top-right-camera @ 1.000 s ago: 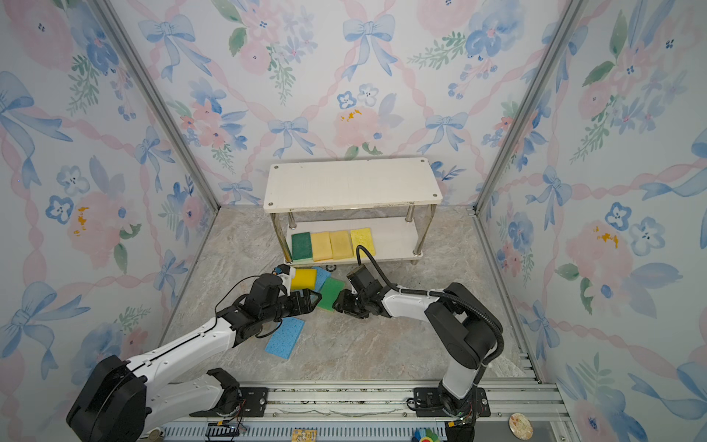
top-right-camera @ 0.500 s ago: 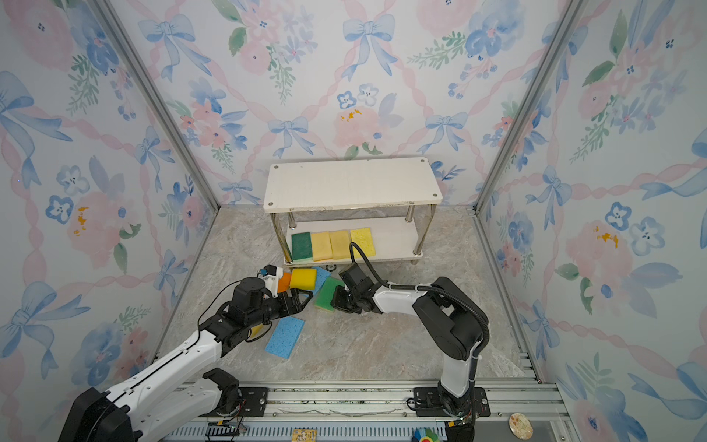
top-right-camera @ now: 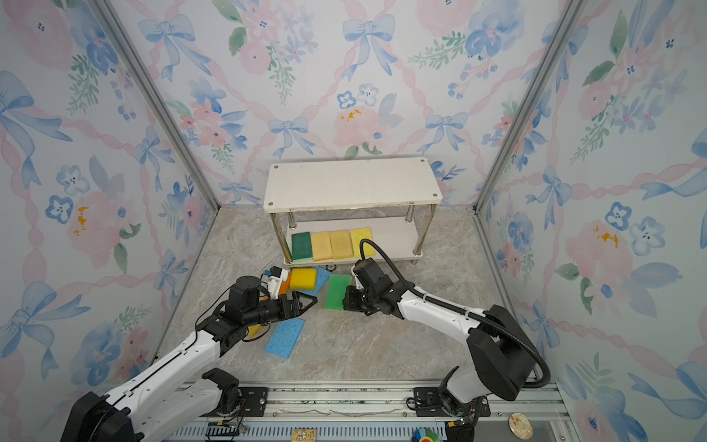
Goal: Place and organize the cleaning sponges onto the shelf
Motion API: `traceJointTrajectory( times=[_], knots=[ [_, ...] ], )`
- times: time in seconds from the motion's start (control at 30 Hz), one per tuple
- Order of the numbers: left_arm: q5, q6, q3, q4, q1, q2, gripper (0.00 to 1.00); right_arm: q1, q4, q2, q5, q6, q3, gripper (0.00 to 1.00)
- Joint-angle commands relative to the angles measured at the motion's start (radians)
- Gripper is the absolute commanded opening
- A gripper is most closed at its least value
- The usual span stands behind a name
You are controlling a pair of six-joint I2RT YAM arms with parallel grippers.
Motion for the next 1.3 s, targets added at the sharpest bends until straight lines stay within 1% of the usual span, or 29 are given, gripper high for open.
traceJointTrajectory(
  times=[0.0, 0.07, 0.13, 0.2, 0.3, 0.37, 0.47, 0.57, 0.7, 0.73, 0.8, 0.83, 0.9, 0.93, 0.97, 1.0, 1.03, 1.07, 1.1, 1.17, 1.2, 1.27],
  knots=[
    [0.169, -0.014, 0.063, 0.068, -0.04, 0.039, 0.98, -0.027, -0.223, -0.092, -0.076, -0.17, 0.031, 0.04],
    [0.173, -0.016, 0.1, 0.078, -0.078, 0.059, 0.98, -0.041, -0.302, -0.157, -0.117, -0.221, 0.073, 0.04],
    [0.178, -0.026, 0.128, 0.1, -0.097, 0.077, 0.98, -0.051, -0.364, -0.206, -0.166, -0.262, 0.114, 0.05],
    [0.196, -0.061, 0.138, 0.166, -0.108, 0.093, 0.98, -0.056, -0.432, -0.24, -0.195, -0.299, 0.16, 0.05],
    [0.235, -0.147, 0.127, 0.317, -0.121, 0.12, 0.98, -0.058, -0.503, -0.271, -0.251, -0.339, 0.217, 0.05],
    [0.233, -0.168, 0.127, 0.36, -0.129, 0.132, 0.98, -0.059, -0.54, -0.283, -0.275, -0.359, 0.244, 0.05],
    [0.212, -0.177, 0.136, 0.378, -0.148, 0.141, 0.92, -0.059, -0.571, -0.298, -0.307, -0.38, 0.259, 0.05],
    [0.197, -0.199, 0.135, 0.418, -0.166, 0.147, 0.83, -0.058, -0.577, -0.309, -0.308, -0.381, 0.254, 0.05],
    [0.185, -0.239, 0.118, 0.475, -0.176, 0.146, 0.67, -0.056, -0.576, -0.31, -0.308, -0.381, 0.248, 0.05],
    [0.183, -0.242, 0.117, 0.478, -0.178, 0.145, 0.61, -0.056, -0.575, -0.309, -0.308, -0.382, 0.246, 0.05],
    [0.179, -0.248, 0.112, 0.489, -0.182, 0.143, 0.45, -0.058, -0.575, -0.308, -0.302, -0.383, 0.246, 0.05],
    [0.177, -0.25, 0.11, 0.49, -0.183, 0.143, 0.35, -0.058, -0.575, -0.308, -0.299, -0.381, 0.246, 0.05],
    [0.171, -0.254, 0.103, 0.496, -0.185, 0.14, 0.19, -0.058, -0.57, -0.306, -0.296, -0.376, 0.245, 0.05],
    [0.169, -0.258, 0.101, 0.499, -0.185, 0.143, 0.09, -0.059, -0.567, -0.306, -0.296, -0.374, 0.245, 0.06],
    [0.168, -0.259, 0.1, 0.502, -0.186, 0.144, 0.03, -0.059, -0.564, -0.307, -0.291, -0.368, 0.244, 0.06],
    [0.168, -0.26, 0.099, 0.503, -0.187, 0.145, 0.01, -0.06, -0.563, -0.309, -0.285, -0.361, 0.242, 0.07],
    [0.165, -0.264, 0.099, 0.507, -0.187, 0.146, 0.01, -0.06, -0.563, -0.31, -0.277, -0.35, 0.242, 0.11],
    [0.16, -0.269, 0.098, 0.509, -0.188, 0.147, 0.01, -0.06, -0.563, -0.315, -0.264, -0.337, 0.24, 0.19],
    [0.152, -0.275, 0.097, 0.512, -0.188, 0.147, 0.01, -0.059, -0.559, -0.324, -0.253, -0.323, 0.236, 0.24],
    [0.129, -0.299, 0.093, 0.528, -0.187, 0.147, 0.0, -0.06, -0.53, -0.358, -0.225, -0.274, 0.215, 0.3],
    [0.107, -0.308, 0.093, 0.532, -0.187, 0.142, 0.0, -0.06, -0.513, -0.378, -0.205, -0.243, 0.204, 0.39],
    [0.015, -0.353, 0.074, 0.543, -0.188, 0.12, 0.0, -0.062, -0.477, -0.429, -0.124, -0.145, 0.169, 0.64]
  ],
)
